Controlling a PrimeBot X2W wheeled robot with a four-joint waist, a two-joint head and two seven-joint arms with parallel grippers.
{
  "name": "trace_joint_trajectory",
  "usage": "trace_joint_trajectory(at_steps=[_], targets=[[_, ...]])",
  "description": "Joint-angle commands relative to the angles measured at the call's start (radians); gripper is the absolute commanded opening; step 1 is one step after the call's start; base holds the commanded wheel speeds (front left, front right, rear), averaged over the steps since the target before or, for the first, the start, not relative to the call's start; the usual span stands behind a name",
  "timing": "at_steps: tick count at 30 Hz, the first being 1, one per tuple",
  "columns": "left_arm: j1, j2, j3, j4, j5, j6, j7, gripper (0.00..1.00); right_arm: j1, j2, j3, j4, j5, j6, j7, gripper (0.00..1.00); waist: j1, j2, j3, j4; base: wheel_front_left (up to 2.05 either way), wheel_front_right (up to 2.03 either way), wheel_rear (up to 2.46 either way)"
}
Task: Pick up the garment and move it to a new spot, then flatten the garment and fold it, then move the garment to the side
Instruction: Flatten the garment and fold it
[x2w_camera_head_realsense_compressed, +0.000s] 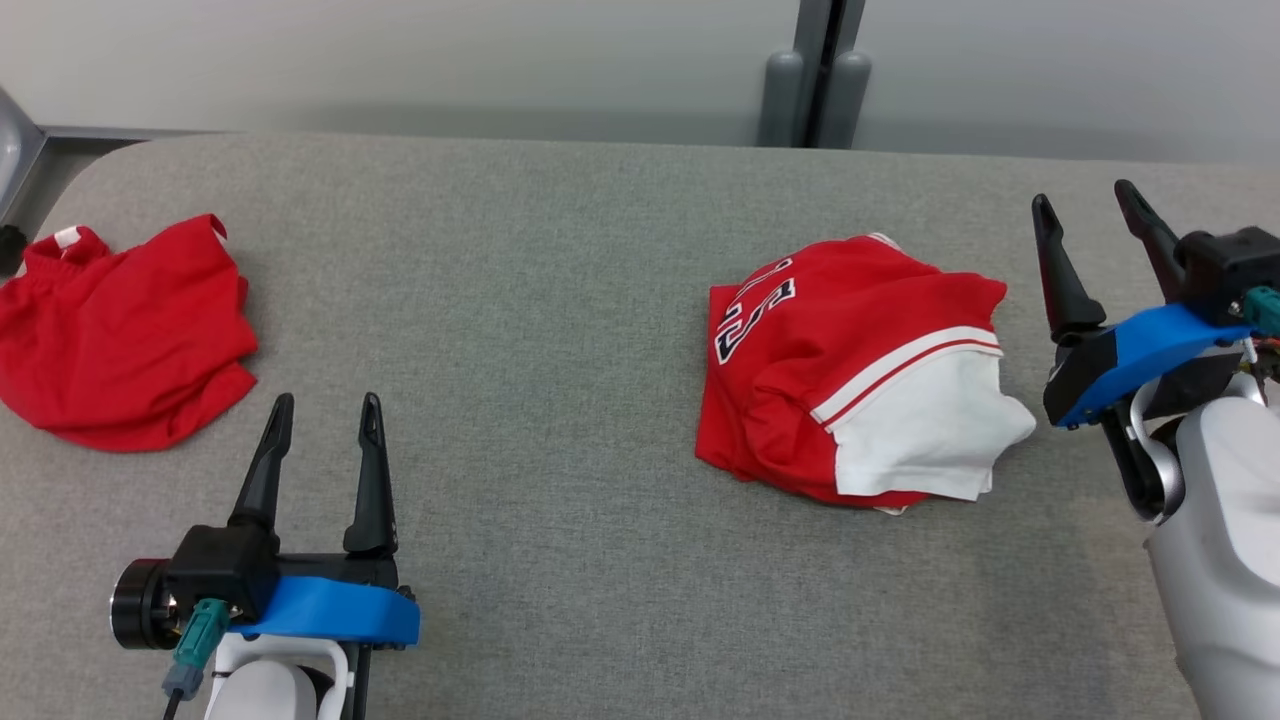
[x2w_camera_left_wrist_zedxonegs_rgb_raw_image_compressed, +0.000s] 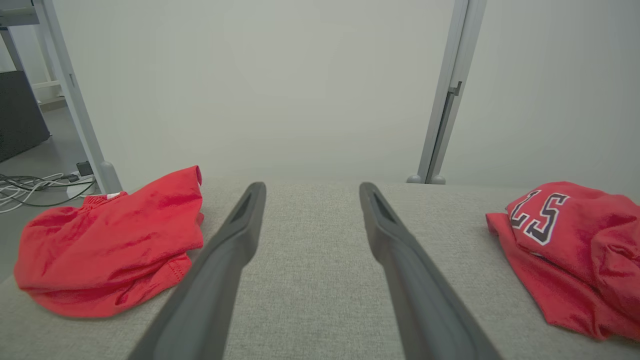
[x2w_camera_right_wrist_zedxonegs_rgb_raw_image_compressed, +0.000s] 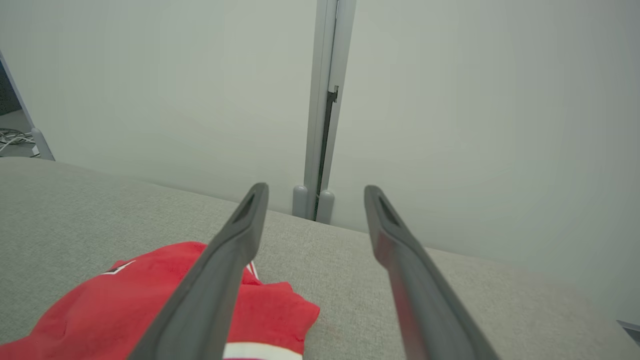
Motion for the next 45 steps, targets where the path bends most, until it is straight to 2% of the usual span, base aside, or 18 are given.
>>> trace_joint_trajectory(at_steps=[1,7,17,22,23,24,25,33,45], targets=[[-0.021,-0.002,-0.003,-0.004,-0.002,-0.003,-0.003,1.0,-0.032,-0.015,0.005,0.036,0.012,0.0,0.01,1.0,-0.0002,-0.0002,0.034,0.03,0.0,0.0,0.0],[-0.053,-0.005,-0.018,-0.001,-0.012,-0.005,-0.003,1.0,-0.118,-0.045,0.04,0.237,0.034,0.0,0.082,1.0,-0.0002,-0.0002,0.078,0.062,0.0,0.0,0.0],[-0.087,-0.006,-0.054,0.012,-0.027,-0.001,-0.003,1.0,-0.214,-0.025,0.045,0.533,0.071,0.0,0.104,1.0,-0.0002,-0.0002,0.121,0.094,0.0,0.0,0.0],[-0.091,-0.006,-0.069,0.018,-0.048,0.011,-0.003,1.0,-0.221,-0.017,0.047,0.627,0.097,0.0,0.093,1.0,-0.0002,-0.0002,0.123,0.11,0.0,0.0,0.0],[-0.088,-0.006,-0.069,0.018,-0.049,0.013,-0.003,1.0,-0.22,-0.014,0.055,0.638,0.1,0.0,0.089,0.9,-0.0002,-0.0002,0.122,0.11,0.0,0.0,0.0],[-0.084,-0.006,-0.068,0.019,-0.051,0.014,-0.003,1.0,-0.222,-0.01,0.062,0.641,0.108,0.0,0.074,0.22,-0.0002,-0.0002,0.121,0.109,0.0,0.0,0.0],[-0.08,-0.006,-0.066,0.021,-0.051,0.015,-0.003,1.0,-0.224,-0.01,0.066,0.642,0.113,0.0,0.057,0.0,-0.0002,-0.0002,0.119,0.107,0.0,0.0,0.0],[-0.05,-0.006,-0.053,0.029,-0.048,0.017,-0.003,1.0,-0.191,-0.047,0.106,0.65,0.162,0.0,-0.066,0.0,-0.0002,-0.0002,0.059,0.068,0.0,0.0,0.0],[-0.004,-0.006,-0.05,0.03,-0.055,0.014,-0.003,1.0,-0.15,-0.233,0.084,0.567,0.237,0.0,-0.127,0.0,-0.0002,-0.0002,-0.047,-0.009,0.0,0.0,0.0]])
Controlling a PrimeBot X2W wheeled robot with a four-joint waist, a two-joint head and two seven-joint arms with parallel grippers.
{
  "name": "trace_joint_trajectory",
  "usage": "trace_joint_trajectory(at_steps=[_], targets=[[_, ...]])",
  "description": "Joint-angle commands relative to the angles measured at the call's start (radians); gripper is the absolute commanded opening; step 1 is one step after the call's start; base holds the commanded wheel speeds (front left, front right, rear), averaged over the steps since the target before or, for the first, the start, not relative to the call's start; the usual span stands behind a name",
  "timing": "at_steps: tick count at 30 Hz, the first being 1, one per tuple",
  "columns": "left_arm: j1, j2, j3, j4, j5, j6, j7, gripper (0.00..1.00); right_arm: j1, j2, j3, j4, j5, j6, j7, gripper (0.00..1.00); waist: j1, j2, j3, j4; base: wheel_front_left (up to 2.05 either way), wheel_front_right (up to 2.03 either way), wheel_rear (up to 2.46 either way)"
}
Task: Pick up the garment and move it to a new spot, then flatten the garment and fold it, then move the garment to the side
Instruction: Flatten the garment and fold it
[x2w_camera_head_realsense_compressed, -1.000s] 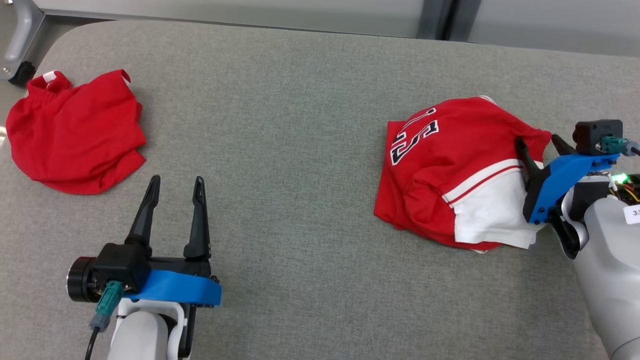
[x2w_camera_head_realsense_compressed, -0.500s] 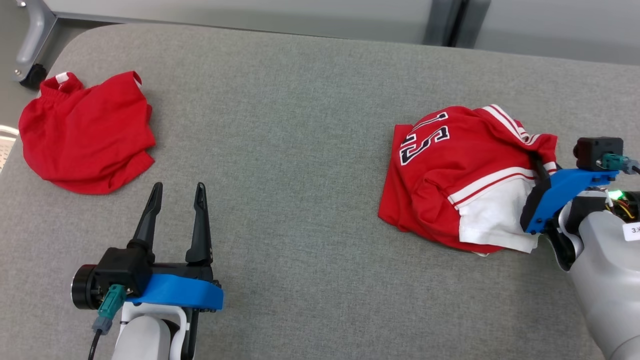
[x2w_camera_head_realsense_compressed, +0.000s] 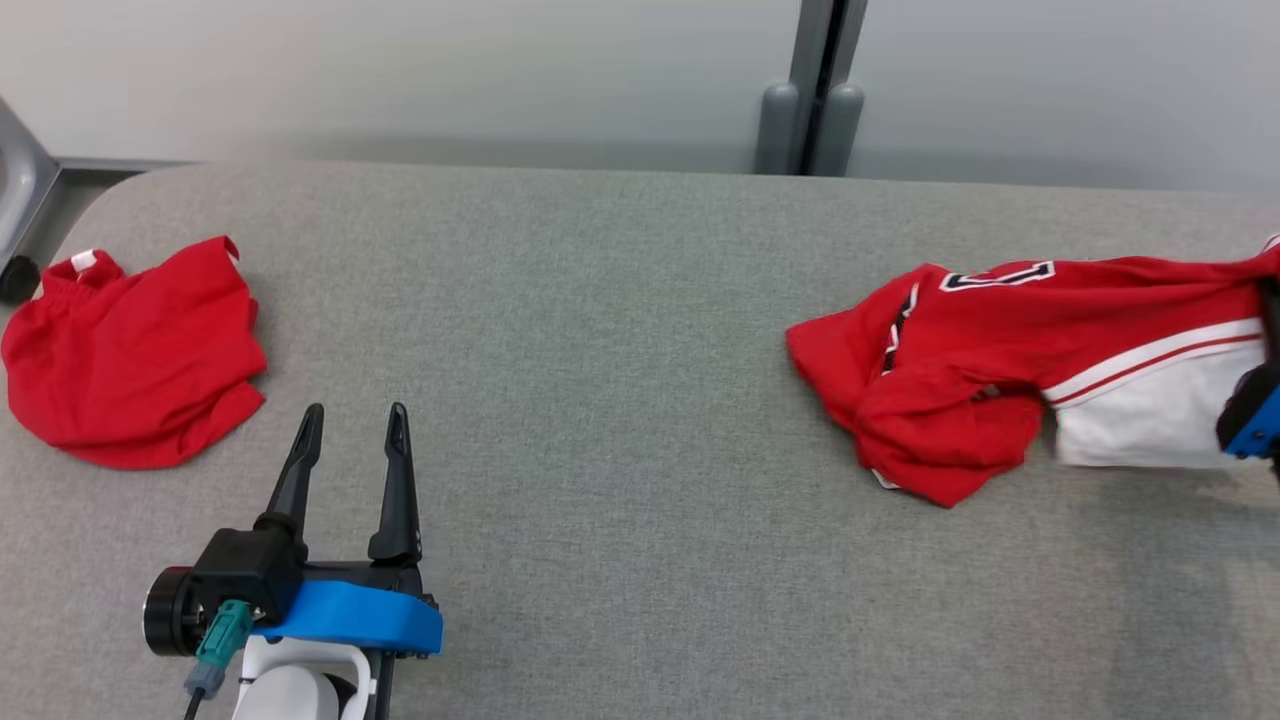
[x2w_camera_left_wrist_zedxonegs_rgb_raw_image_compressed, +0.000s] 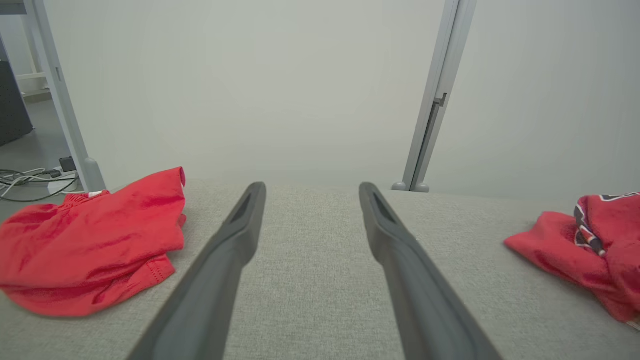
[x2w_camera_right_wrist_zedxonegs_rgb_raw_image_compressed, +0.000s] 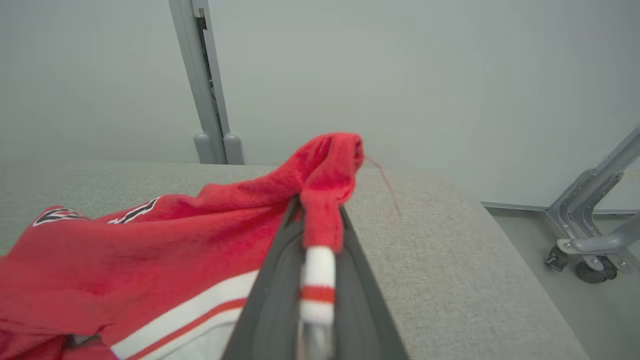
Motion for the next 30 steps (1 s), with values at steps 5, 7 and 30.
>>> trace_joint_trajectory(at_steps=[5,7,30], targets=[[0.02,-0.001,0.0,-0.004,-0.006,0.001,-0.003,1.0,0.013,-0.023,-0.013,-0.118,0.003,0.0,-0.008,0.0,0.0001,0.0001,-0.038,-0.023,0.0,0.0,0.0],[0.028,-0.001,0.001,-0.006,-0.008,0.002,-0.003,1.0,0.027,0.0,-0.004,-0.175,-0.01,0.0,-0.008,0.0,0.0001,0.0001,-0.046,-0.024,0.0,0.0,0.0],[0.04,-0.001,-0.03,0.007,-0.035,0.006,-0.003,1.0,0.184,0.401,0.415,-0.363,-0.029,0.0,0.007,0.0,0.0001,0.0001,-0.052,0.111,0.0,0.0,0.0]])
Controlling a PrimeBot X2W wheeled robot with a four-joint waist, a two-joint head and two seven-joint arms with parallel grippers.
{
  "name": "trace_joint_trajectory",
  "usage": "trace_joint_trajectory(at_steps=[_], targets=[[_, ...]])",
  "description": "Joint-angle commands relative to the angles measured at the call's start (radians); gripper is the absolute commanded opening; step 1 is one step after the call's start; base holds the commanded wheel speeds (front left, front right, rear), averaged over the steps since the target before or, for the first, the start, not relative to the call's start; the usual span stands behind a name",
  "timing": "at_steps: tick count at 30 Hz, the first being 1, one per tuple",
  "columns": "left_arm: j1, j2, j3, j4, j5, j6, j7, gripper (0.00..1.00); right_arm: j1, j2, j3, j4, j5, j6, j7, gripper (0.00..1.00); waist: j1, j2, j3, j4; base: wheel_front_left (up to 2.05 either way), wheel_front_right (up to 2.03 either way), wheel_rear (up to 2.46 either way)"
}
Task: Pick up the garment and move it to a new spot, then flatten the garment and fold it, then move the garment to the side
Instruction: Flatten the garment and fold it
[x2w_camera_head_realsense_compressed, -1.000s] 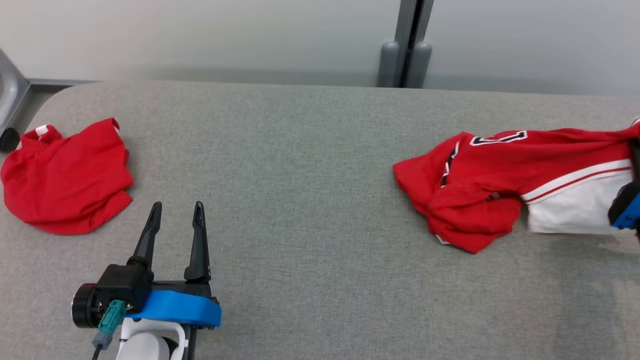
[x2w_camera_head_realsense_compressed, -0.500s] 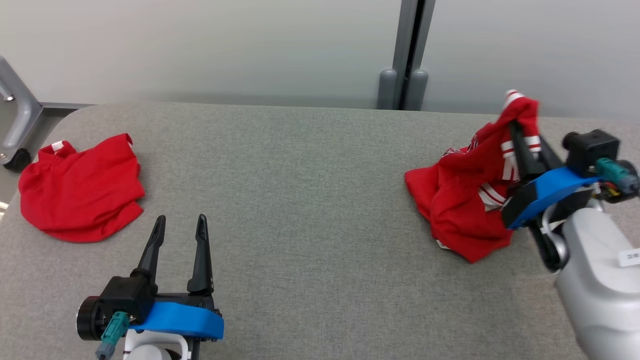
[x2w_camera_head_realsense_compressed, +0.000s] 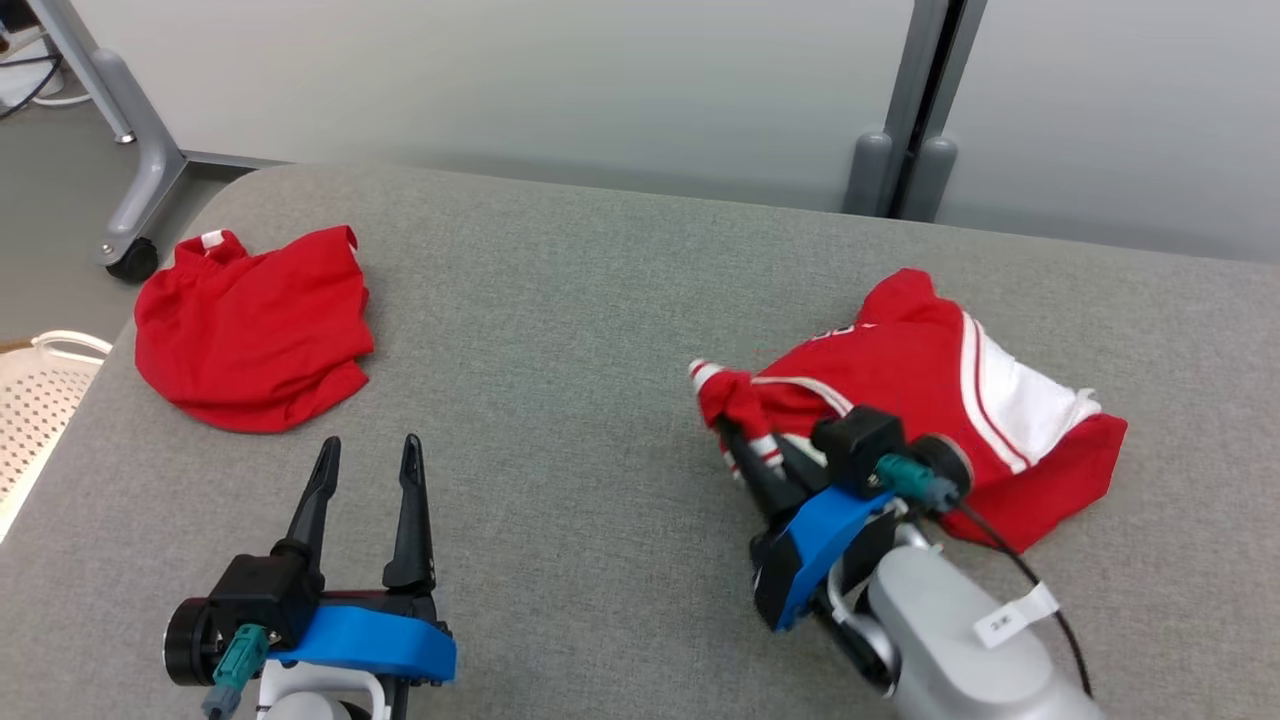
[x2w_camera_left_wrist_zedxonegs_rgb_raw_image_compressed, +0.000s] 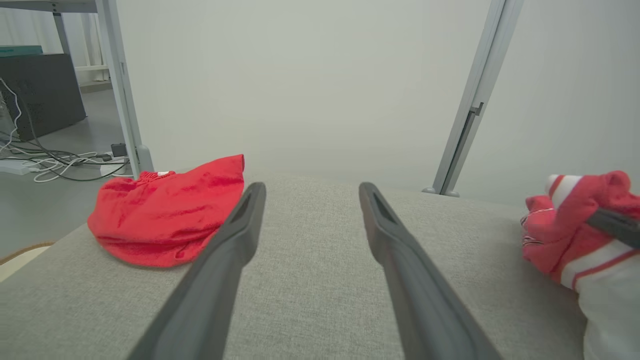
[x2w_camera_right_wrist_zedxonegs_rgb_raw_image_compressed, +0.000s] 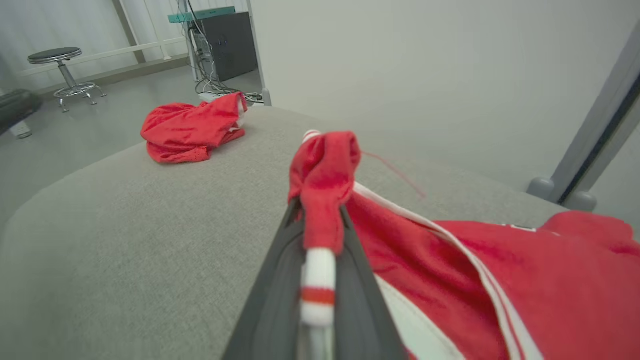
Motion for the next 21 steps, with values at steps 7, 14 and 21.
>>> trace_joint_trajectory(at_steps=[7,14,21], targets=[[-0.004,-0.001,-0.012,0.012,-0.011,0.003,-0.003,1.0,0.077,0.002,0.28,-0.055,0.186,0.0,-0.011,0.0,0.0,0.0002,-0.001,0.015,0.0,0.0,0.0],[0.003,-0.001,-0.008,0.016,-0.015,0.008,-0.003,1.0,0.048,0.003,0.329,-0.014,0.21,0.0,-0.017,1.0,0.0,0.0002,-0.018,-0.025,0.0,0.0,0.0],[0.025,-0.001,0.001,0.008,-0.01,0.01,-0.003,1.0,0.1,-0.022,0.081,-0.093,0.061,0.0,-0.018,1.0,0.0,0.0002,-0.043,-0.088,0.0,0.0,0.0]])
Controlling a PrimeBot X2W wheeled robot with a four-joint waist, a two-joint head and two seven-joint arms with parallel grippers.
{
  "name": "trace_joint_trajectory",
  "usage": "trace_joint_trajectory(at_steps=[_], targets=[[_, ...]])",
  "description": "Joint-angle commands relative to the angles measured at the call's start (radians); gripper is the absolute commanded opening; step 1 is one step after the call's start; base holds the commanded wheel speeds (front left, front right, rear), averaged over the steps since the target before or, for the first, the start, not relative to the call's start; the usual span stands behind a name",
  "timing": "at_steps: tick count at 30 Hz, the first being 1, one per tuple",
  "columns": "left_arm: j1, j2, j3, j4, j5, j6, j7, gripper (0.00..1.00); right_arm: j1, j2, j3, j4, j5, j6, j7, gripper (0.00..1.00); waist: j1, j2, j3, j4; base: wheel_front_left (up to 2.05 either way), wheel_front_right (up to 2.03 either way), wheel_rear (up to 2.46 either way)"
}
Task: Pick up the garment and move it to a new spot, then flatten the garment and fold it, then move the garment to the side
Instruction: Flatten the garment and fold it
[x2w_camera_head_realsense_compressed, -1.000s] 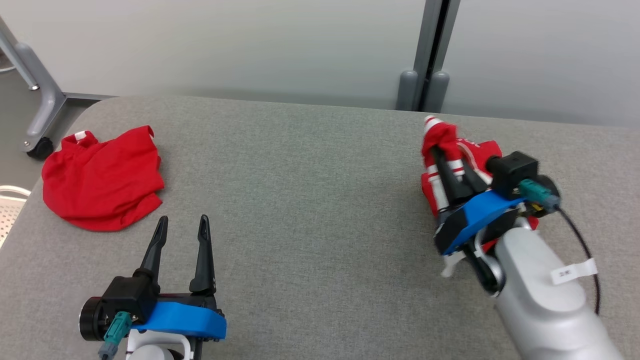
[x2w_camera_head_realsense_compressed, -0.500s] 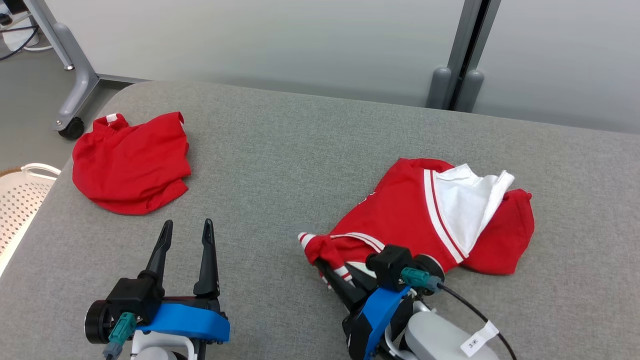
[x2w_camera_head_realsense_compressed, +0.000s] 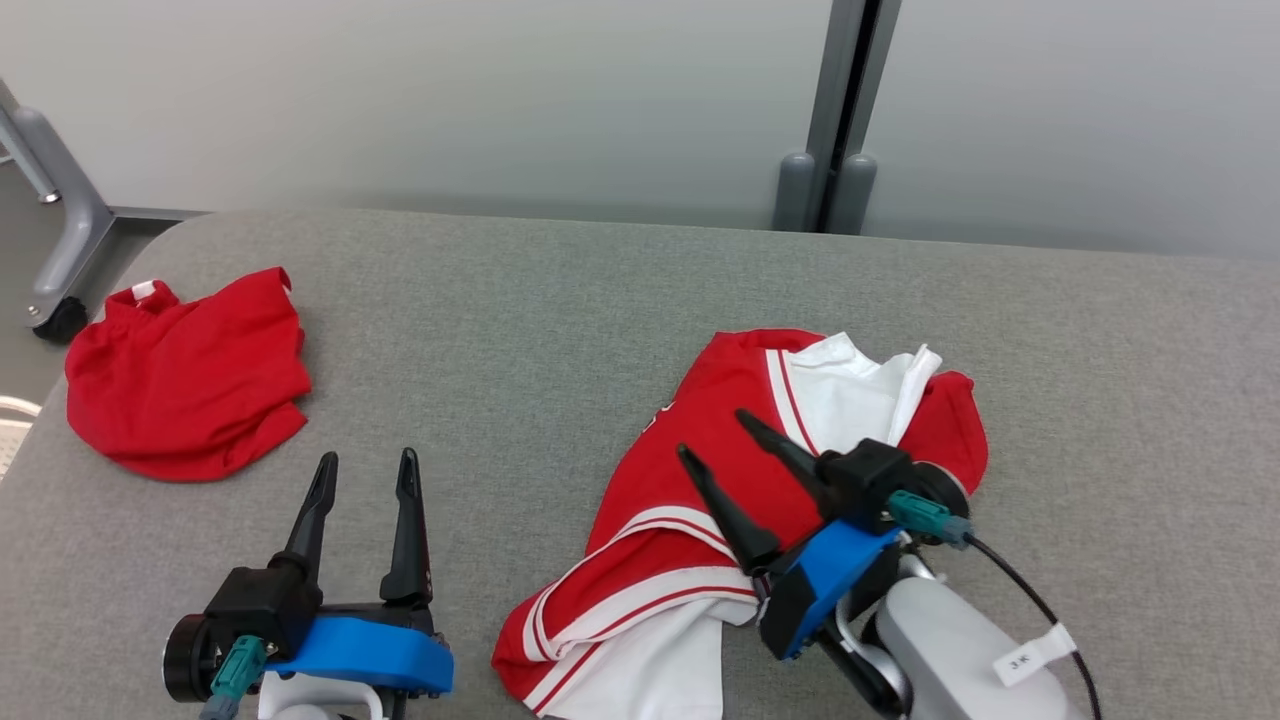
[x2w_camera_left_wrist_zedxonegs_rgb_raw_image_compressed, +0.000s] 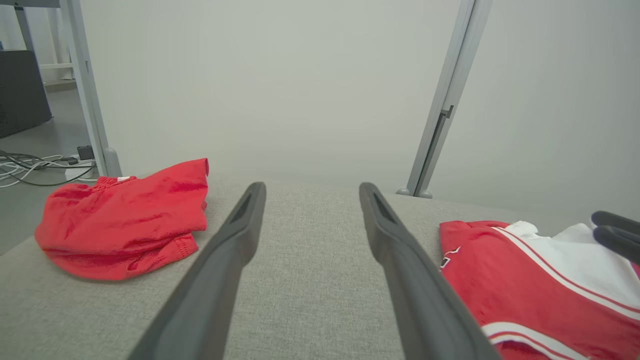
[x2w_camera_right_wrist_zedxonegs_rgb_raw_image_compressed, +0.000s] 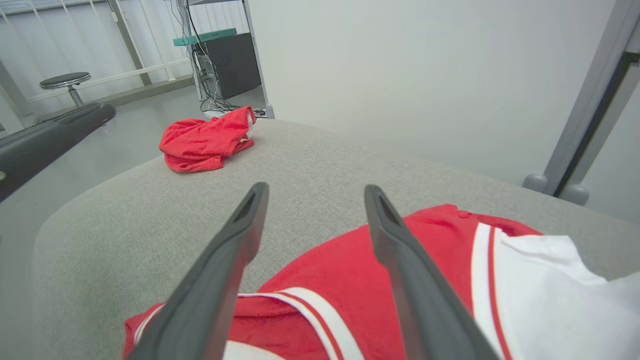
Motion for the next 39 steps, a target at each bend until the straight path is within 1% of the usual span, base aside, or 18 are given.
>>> trace_joint_trajectory(at_steps=[1,5,9,15,20,23,27,35,39], targets=[[0.012,0.0,0.004,-0.003,0.007,0.001,-0.003,1.0,0.035,-0.022,-0.039,-0.024,-0.023,0.0,-0.005,1.0,0.0,0.0,-0.011,-0.019,0.0,0.0,0.0],[0.015,-0.001,0.011,-0.009,0.013,-0.001,-0.003,1.0,0.11,-0.057,-0.174,-0.113,-0.074,0.0,-0.005,1.0,0.0,0.0,-0.016,-0.042,0.0,0.0,0.0],[0.019,0.0,0.017,-0.015,0.017,-0.004,-0.003,1.0,0.205,-0.076,-0.318,-0.199,-0.111,0.0,-0.004,1.0,0.0,0.0,-0.012,-0.059,0.0,0.0,0.0],[0.018,-0.001,0.02,-0.021,0.024,-0.006,-0.003,1.0,0.358,-0.052,-0.493,-0.303,-0.149,0.0,-0.004,1.0,0.0,0.0,-0.006,-0.076,0.0,0.0,0.0],[0.018,-0.001,0.019,-0.023,0.032,-0.006,-0.003,1.0,0.468,-0.018,-0.604,-0.374,-0.179,0.0,-0.004,1.0,0.0,0.0,-0.007,-0.083,0.0,0.0,0.0],[0.025,0.0,0.022,-0.025,0.037,-0.005,-0.003,1.0,0.502,-0.004,-0.633,-0.395,-0.19,0.0,-0.004,1.0,0.0,0.0,-0.008,-0.093,0.0,0.0,0.0],[0.027,0.0,0.021,-0.023,0.048,-0.006,-0.003,1.0,0.516,0.007,-0.628,-0.403,-0.199,0.0,-0.004,1.0,0.0,0.0,-0.008,-0.104,0.0,0.0,0.0],[0.016,-0.001,0.026,-0.024,0.069,-0.009,-0.003,1.0,0.484,0.012,-0.621,-0.394,-0.197,0.0,-0.004,1.0,0.0,0.0,-0.002,-0.118,0.0,0.0,0.0],[-0.01,-0.001,-0.024,-0.019,0.096,-0.019,-0.003,1.0,0.471,0.012,-0.618,-0.391,-0.197,0.0,-0.004,1.0,0.0,0.0,0.007,-0.133,0.0,0.0,0.0]])
